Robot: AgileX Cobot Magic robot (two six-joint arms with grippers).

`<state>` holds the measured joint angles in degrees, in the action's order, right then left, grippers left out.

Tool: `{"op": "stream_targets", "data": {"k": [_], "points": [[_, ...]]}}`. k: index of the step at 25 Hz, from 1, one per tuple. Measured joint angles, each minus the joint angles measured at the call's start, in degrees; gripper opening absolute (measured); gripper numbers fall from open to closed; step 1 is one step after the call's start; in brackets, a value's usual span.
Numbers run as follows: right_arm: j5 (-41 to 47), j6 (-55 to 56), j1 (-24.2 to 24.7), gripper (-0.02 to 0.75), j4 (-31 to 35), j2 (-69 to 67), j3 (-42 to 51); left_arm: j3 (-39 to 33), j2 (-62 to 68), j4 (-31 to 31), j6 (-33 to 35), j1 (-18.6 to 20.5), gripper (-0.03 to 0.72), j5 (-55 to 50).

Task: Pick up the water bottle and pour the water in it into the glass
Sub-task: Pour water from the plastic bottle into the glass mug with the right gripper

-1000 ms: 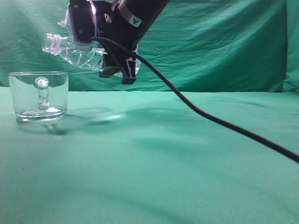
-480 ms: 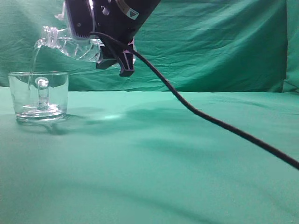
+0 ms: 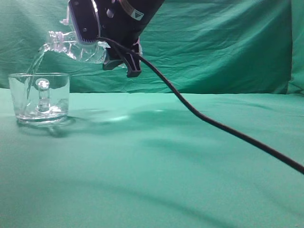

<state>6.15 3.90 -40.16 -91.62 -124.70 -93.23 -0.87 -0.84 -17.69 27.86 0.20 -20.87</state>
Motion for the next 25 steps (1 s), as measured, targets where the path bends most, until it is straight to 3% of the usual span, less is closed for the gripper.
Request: {"op": "stream_targets", "data": {"k": [12, 18, 25], "points": [[0.00, 3.46, 0.00, 0.300, 0.00, -0.46, 0.00, 0.00, 0.00, 0.00, 0.00, 0.00, 0.000, 0.00], [0.00, 14.91, 0.00, 0.300, 0.46, -1.02, 0.00, 0.00, 0.00, 0.00, 0.00, 0.00, 0.000, 0.00], [0.19, 27.46, 0.00, 0.300, 8.90, -1.02, 0.00, 0.00, 0.00, 0.00, 0.00, 0.00, 0.000, 0.00]]}}
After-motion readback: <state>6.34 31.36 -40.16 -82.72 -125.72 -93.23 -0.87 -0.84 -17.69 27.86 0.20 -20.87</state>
